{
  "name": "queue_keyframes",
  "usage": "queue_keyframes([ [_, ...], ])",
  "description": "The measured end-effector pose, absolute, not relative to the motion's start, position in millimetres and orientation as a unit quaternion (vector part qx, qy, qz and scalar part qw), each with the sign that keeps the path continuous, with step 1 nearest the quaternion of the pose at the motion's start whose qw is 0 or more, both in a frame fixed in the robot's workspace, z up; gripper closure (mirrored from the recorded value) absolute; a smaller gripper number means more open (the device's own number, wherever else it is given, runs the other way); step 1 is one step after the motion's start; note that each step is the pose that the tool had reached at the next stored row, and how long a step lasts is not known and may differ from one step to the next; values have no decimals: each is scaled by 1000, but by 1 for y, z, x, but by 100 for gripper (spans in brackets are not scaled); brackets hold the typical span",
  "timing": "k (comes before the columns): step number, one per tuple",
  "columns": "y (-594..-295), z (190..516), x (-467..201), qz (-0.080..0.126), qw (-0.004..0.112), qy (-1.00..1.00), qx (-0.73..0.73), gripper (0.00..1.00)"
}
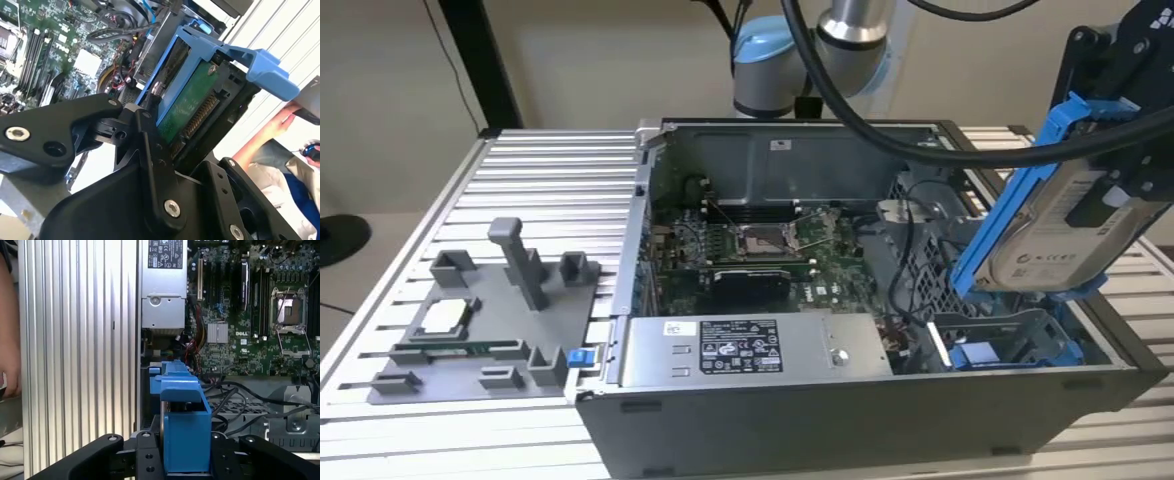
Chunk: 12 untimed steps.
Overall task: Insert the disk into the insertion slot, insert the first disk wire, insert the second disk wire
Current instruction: 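Insert the disk into the insertion slot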
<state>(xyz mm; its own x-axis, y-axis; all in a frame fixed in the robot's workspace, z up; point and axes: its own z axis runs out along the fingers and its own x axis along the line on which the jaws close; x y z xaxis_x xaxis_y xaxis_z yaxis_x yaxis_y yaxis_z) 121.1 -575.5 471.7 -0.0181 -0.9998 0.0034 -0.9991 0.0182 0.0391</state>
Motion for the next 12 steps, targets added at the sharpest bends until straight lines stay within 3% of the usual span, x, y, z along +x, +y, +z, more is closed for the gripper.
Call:
queue_keyframes([
  [12,-576,466,123,-13,15,-713,700,100],
])
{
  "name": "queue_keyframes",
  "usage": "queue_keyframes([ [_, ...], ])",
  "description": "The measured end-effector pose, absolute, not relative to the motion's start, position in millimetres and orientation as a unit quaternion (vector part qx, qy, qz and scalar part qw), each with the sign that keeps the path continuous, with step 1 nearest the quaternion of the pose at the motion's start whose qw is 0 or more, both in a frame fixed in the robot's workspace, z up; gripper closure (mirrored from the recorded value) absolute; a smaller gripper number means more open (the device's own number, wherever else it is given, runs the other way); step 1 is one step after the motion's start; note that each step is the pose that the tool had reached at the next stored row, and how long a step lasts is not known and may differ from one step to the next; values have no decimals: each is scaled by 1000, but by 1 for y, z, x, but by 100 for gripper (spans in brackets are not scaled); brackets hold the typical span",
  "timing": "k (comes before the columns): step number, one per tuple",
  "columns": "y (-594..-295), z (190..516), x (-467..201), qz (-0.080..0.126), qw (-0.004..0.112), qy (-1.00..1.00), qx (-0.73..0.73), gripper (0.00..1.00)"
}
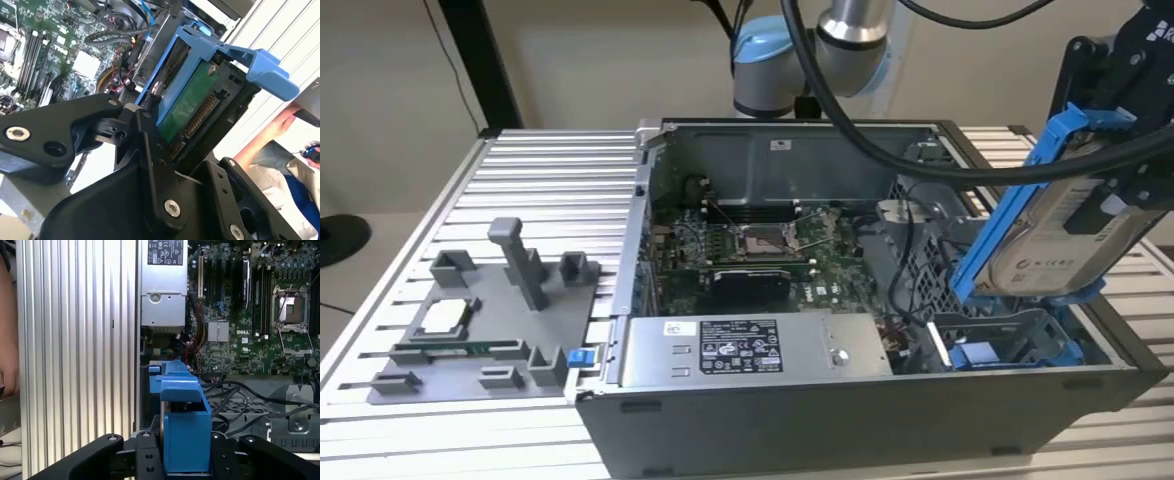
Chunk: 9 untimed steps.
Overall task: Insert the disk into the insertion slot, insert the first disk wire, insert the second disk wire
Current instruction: 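Insert the disk into the insertion slot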
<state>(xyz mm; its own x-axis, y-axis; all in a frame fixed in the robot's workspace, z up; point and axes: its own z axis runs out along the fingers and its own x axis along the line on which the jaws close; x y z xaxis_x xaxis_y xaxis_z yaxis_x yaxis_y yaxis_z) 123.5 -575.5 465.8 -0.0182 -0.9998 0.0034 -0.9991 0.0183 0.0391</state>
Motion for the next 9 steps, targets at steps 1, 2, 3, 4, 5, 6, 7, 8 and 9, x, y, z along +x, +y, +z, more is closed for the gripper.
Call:
queue_keyframes([
  [1,-576,465,124,-13,15,-713,701,100],
  [2,-576,465,124,-13,15,-713,701,100],
  [3,-576,464,124,-13,15,-713,701,100],
  [4,-576,464,124,-13,15,-713,700,100],
  [5,-576,463,124,-13,15,-713,701,100],
  [6,-576,463,125,-13,15,-713,701,100],
  [7,-576,462,125,-13,15,-713,701,100],
  [8,-576,462,125,-13,15,-713,700,100],
  [9,-576,461,125,-13,15,-713,701,100],
])
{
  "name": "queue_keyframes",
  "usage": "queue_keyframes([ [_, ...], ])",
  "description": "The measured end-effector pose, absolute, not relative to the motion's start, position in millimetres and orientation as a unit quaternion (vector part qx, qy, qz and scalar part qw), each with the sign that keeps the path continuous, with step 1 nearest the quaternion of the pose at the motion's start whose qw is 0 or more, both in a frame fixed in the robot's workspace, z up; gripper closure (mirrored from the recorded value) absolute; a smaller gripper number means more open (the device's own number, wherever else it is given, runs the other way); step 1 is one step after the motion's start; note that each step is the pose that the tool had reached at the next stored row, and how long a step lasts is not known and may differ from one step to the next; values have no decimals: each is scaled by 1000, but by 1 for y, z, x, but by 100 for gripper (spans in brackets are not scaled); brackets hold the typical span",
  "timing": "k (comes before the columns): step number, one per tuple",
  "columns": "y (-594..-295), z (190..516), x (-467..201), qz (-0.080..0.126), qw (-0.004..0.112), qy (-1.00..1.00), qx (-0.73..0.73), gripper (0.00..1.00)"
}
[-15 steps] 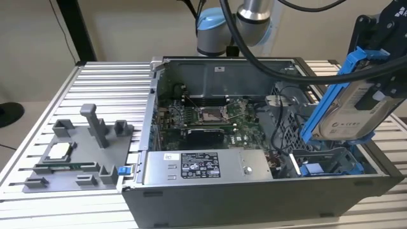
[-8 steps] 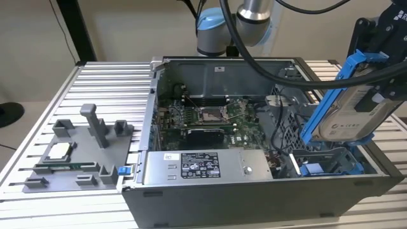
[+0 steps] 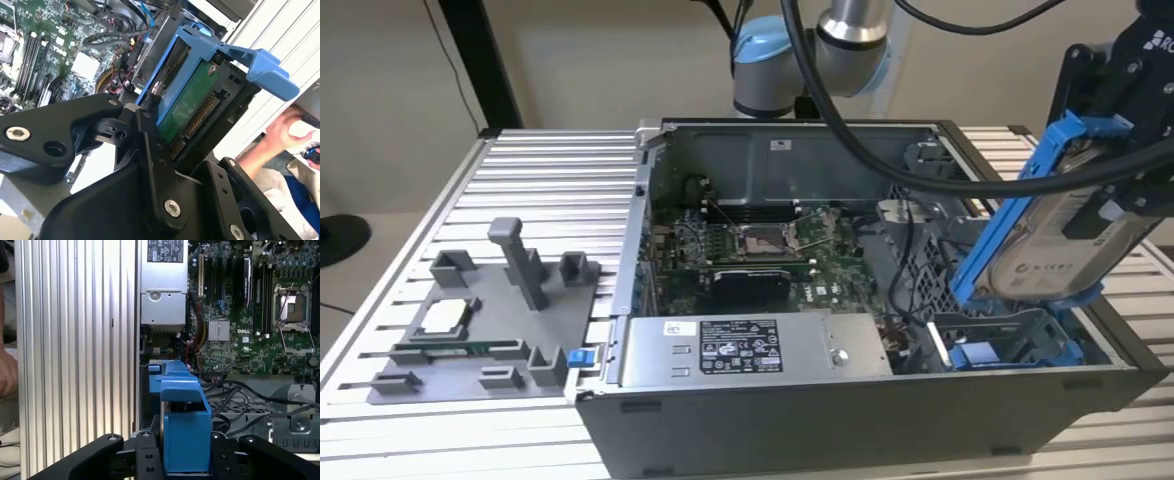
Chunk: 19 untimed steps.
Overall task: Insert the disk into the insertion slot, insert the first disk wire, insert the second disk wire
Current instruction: 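Insert the disk into the insertion slot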
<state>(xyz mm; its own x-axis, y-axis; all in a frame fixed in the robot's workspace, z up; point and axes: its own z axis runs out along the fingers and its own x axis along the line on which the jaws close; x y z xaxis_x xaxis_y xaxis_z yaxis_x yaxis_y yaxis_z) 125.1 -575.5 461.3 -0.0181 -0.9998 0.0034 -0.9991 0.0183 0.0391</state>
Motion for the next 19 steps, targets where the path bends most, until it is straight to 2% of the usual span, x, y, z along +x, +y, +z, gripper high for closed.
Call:
queue_keyframes([
  [19,-576,452,129,-13,15,-713,701,100],
])
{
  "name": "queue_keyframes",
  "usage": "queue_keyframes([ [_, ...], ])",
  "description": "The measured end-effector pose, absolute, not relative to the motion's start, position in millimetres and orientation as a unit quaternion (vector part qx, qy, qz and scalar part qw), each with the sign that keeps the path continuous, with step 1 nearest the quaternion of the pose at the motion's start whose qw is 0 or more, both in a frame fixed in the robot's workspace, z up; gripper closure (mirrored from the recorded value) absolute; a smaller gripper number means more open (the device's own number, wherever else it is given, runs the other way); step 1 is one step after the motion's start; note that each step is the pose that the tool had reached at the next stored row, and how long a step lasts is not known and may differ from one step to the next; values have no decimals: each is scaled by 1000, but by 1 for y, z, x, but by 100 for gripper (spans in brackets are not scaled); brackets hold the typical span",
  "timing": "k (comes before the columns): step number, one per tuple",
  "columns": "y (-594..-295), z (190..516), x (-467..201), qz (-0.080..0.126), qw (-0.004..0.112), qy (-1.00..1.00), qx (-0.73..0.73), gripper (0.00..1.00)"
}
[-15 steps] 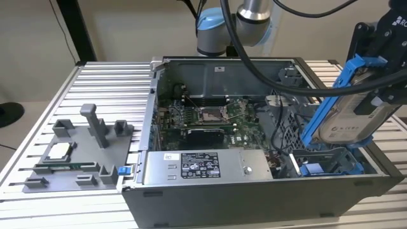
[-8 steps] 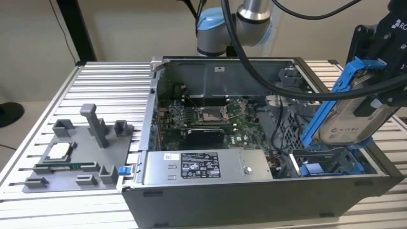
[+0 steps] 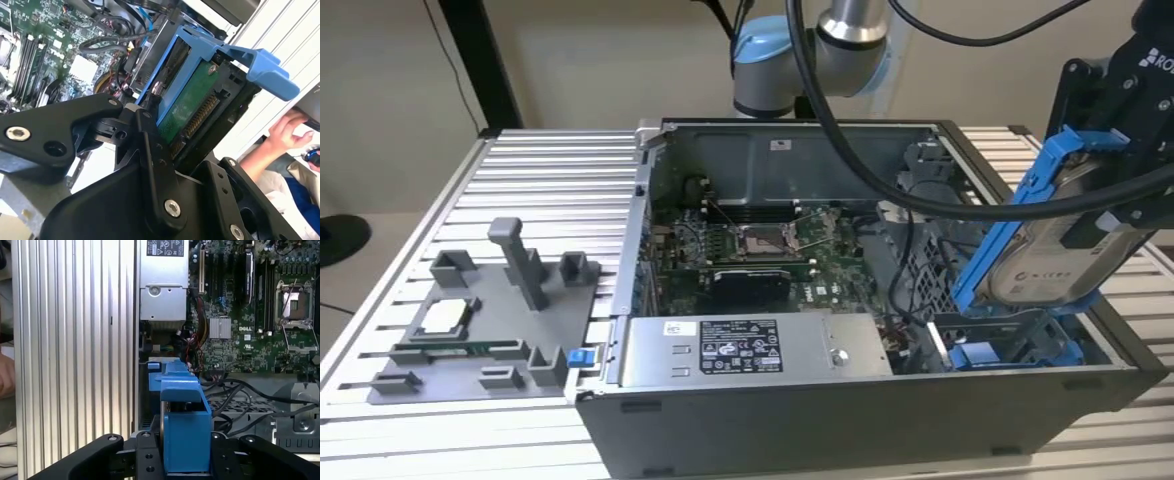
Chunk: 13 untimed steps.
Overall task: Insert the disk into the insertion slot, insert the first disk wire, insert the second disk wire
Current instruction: 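Insert the disk into the insertion slot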
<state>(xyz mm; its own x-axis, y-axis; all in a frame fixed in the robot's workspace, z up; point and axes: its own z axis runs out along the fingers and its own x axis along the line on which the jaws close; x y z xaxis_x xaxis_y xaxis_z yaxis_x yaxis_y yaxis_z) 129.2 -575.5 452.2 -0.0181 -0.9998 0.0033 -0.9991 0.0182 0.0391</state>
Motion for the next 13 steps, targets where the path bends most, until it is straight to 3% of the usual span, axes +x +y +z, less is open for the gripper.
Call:
queue_keyframes([
  [13,-576,448,131,-13,15,-713,701,100],
])
